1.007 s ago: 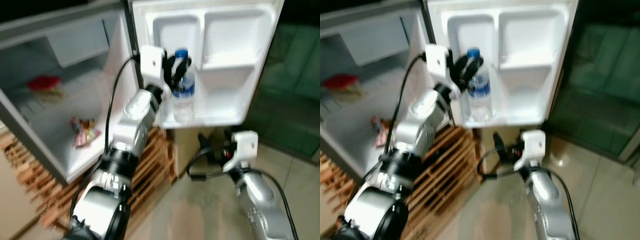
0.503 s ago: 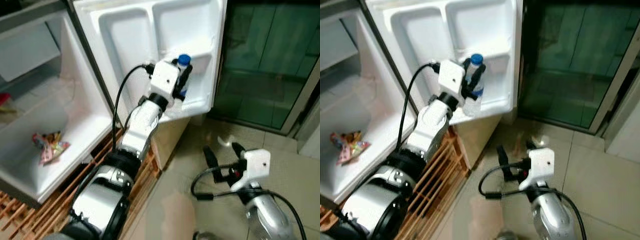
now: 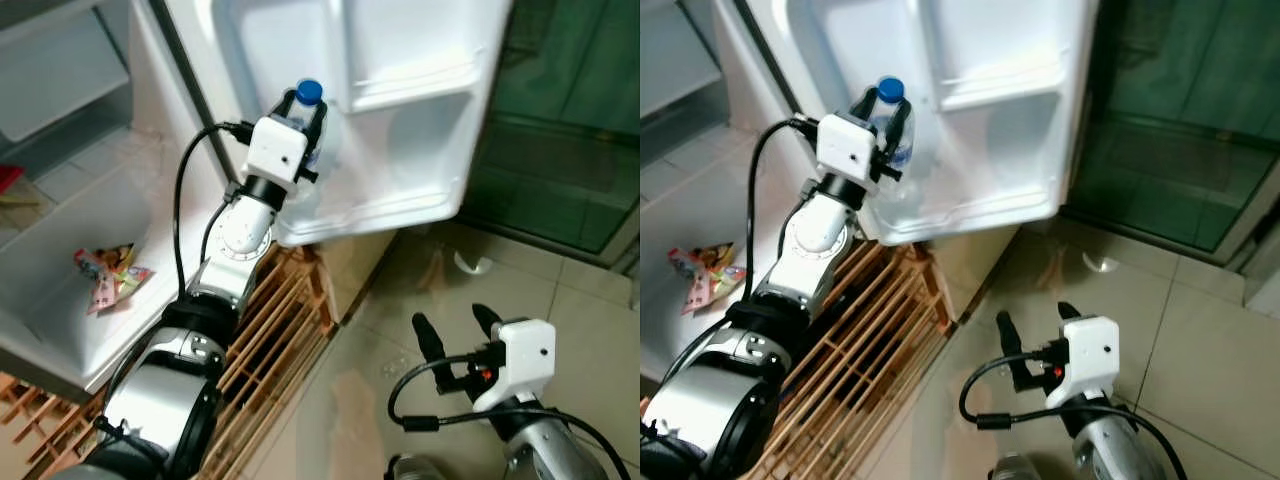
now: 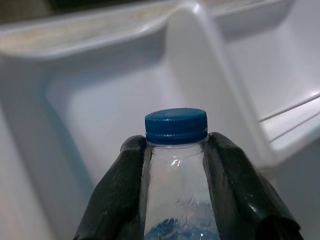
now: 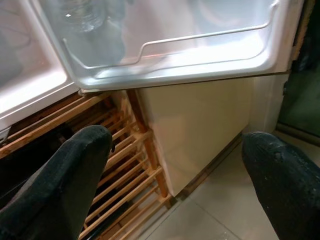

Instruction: Restocking fridge

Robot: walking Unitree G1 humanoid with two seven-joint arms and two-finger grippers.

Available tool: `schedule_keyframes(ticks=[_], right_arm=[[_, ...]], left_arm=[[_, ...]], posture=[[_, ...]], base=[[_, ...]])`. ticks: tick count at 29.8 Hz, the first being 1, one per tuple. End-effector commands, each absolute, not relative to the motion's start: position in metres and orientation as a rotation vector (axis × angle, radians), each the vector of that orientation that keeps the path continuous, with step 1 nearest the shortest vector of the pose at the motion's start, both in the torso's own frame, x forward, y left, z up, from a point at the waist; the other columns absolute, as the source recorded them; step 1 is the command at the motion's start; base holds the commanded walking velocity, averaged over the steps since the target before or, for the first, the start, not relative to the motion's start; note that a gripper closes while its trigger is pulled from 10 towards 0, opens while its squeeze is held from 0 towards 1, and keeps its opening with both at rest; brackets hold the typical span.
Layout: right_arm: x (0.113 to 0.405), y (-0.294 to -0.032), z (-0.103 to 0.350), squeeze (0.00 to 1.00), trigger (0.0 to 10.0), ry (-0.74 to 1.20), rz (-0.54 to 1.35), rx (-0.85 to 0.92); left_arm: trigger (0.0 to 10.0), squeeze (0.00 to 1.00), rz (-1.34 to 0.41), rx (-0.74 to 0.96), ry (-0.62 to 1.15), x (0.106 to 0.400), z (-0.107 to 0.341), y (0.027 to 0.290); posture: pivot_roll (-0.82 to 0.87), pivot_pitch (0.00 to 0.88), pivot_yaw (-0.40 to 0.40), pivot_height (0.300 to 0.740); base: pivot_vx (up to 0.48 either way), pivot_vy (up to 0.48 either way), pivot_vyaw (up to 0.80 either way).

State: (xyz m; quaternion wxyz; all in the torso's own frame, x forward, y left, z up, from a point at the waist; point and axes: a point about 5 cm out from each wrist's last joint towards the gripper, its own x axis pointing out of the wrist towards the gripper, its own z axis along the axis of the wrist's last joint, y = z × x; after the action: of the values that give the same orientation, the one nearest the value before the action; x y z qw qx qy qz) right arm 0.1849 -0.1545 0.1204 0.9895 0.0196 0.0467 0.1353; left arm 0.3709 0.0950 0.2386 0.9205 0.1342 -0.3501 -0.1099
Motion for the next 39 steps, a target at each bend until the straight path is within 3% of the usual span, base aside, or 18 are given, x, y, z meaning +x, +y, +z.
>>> schedule_keyframes(ticks=[1, 7, 18, 19, 20, 28, 33, 39], right_arm=[[0.183, -0.154, 0.127, 0.00, 10.0, 0.090, 0.287, 0.023], [0.175, -0.159, 0.132, 0.00, 10.0, 0.112, 0.301, -0.008], [0.174, -0.156, 0.133, 0.00, 10.0, 0.129, 0.306, -0.003], [0.174, -0.156, 0.133, 0.00, 10.0, 0.130, 0.305, -0.003], [0.174, -0.156, 0.133, 0.00, 10.0, 0.131, 0.306, -0.002], [0.182, -0.152, 0.131, 0.00, 10.0, 0.134, 0.316, 0.000], [0.193, -0.149, 0.129, 0.00, 10.0, 0.123, 0.332, 0.001], [0.201, -0.147, 0.129, 0.00, 10.0, 0.113, 0.343, 0.002]], left_arm=[[10.0, 0.00, -0.103, 0.274, -0.651, 0.379, 0.231, 0.117], [10.0, 0.00, -0.048, 0.101, -0.510, 0.385, 0.214, 0.097], [10.0, 0.00, 0.007, 0.095, -0.344, 0.391, 0.196, 0.085], [10.0, 0.31, 0.015, 0.073, -0.335, 0.392, 0.197, 0.086], [10.0, 1.00, 0.026, 0.056, -0.324, 0.393, 0.198, 0.088], [10.0, 1.00, 0.059, 0.105, -0.431, 0.398, 0.239, 0.099], [10.0, 1.00, 0.031, 0.002, -0.456, 0.392, 0.255, 0.108], [10.0, 1.00, 0.007, 0.012, -0.438, 0.382, 0.267, 0.121]], posture=[[-0.35, 0.211, 0.130, 0.740], [-0.38, 0.250, 0.108, 0.740], [-0.38, 0.251, 0.114, 0.740], [-0.38, 0.248, 0.115, 0.740], [-0.38, 0.246, 0.117, 0.740], [-0.35, 0.228, 0.124, 0.740], [-0.32, 0.200, 0.124, 0.740], [-0.30, 0.168, 0.119, 0.740]], base=[[0.000, 0.000, 0.00], [0.000, 0.000, 0.00], [0.000, 0.000, 0.00], [0.000, 0.000, 0.00], [0.000, 0.000, 0.00], [0.000, 0.000, 0.00], [0.000, 0.000, 0.00], [0.000, 0.000, 0.00]])
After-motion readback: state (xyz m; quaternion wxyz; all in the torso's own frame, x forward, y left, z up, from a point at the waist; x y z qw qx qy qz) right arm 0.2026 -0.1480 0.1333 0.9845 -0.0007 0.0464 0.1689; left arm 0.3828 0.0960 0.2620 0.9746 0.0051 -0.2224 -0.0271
